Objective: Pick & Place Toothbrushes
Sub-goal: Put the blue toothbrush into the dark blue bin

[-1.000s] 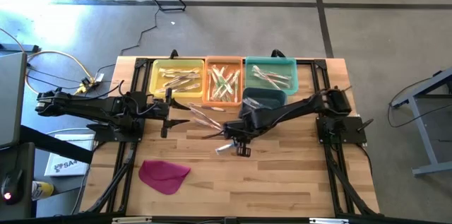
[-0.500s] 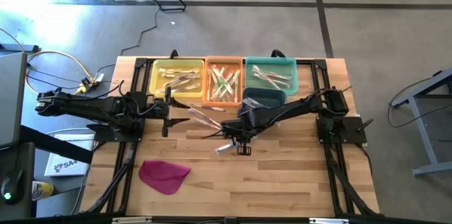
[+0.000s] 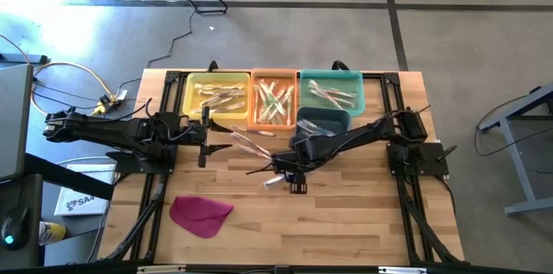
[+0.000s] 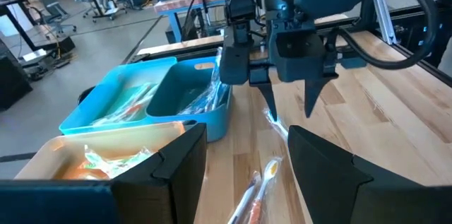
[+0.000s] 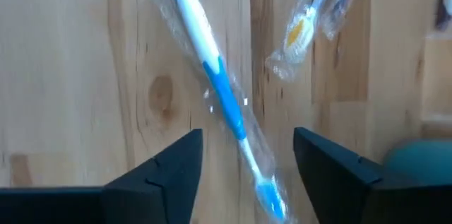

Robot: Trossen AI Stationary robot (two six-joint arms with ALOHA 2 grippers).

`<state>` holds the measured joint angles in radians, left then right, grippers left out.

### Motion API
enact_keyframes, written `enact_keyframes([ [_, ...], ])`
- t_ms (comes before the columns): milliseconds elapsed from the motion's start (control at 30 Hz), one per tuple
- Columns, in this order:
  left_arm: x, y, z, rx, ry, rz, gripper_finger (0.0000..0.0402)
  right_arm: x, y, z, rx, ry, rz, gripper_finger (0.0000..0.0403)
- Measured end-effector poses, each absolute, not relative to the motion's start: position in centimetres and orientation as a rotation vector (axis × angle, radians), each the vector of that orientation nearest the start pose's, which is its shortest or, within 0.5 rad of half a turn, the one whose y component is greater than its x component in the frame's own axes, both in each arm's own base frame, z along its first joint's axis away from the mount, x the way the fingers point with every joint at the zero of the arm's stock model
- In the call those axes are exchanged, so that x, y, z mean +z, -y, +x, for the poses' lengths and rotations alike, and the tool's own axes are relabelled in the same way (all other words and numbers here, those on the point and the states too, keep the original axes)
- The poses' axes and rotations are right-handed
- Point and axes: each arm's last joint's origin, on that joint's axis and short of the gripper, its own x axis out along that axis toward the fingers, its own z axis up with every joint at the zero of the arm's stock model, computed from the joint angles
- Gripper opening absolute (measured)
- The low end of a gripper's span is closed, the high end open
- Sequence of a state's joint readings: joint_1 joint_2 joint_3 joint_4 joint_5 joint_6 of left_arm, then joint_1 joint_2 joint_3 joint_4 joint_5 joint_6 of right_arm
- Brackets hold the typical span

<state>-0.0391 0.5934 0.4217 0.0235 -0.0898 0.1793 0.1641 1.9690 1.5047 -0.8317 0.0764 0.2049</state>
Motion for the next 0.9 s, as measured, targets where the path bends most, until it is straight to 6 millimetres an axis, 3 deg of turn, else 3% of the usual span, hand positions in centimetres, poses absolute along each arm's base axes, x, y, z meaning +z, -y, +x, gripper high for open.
enact_keyframes([
  [900,25.4,0.3,14.8,0.037,-0.153,0.196,0.0193,13.6,-6.0,37.2,-0.043,-1.22,0.039,0.0204],
])
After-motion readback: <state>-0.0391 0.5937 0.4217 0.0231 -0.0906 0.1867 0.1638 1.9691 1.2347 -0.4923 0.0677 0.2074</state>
